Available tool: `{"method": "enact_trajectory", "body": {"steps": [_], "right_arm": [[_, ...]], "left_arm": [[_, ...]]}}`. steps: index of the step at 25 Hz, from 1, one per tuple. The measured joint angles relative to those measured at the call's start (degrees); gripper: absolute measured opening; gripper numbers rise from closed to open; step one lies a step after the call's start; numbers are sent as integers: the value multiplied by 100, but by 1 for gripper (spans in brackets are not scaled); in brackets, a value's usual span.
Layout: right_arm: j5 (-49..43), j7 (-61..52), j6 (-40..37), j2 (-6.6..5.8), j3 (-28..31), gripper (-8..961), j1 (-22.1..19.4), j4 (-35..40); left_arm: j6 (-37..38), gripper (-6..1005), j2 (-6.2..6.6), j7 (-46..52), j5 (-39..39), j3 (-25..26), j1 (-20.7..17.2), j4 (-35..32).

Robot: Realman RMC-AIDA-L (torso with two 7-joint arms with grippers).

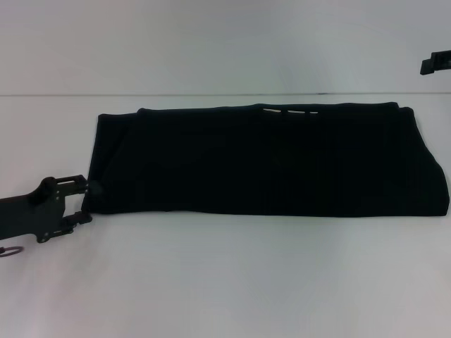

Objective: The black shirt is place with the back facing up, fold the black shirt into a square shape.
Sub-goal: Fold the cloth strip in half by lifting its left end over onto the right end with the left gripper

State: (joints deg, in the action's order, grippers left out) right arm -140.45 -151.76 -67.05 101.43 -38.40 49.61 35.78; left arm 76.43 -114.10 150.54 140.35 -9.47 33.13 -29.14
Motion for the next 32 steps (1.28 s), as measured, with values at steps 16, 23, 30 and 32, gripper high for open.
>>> {"method": "enact_trajectory", "body": {"steps": [16, 23, 30, 32], "right_arm": [[17, 11, 102, 26, 32, 940, -133, -4], [5, 15, 150, 68, 35, 940, -153, -4], [26, 42, 149, 73, 21, 940, -153, -10], [27, 58, 145, 72, 32, 940, -146, -10]], "left_arm": [[-465, 650, -112, 96, -206, 33, -17, 371], [-717, 650, -152, 98, -276, 33, 45, 540], [-932, 649, -166, 71, -359, 4, 214, 773], [-1032, 649, -173, 50, -359, -16, 304, 861]]}}
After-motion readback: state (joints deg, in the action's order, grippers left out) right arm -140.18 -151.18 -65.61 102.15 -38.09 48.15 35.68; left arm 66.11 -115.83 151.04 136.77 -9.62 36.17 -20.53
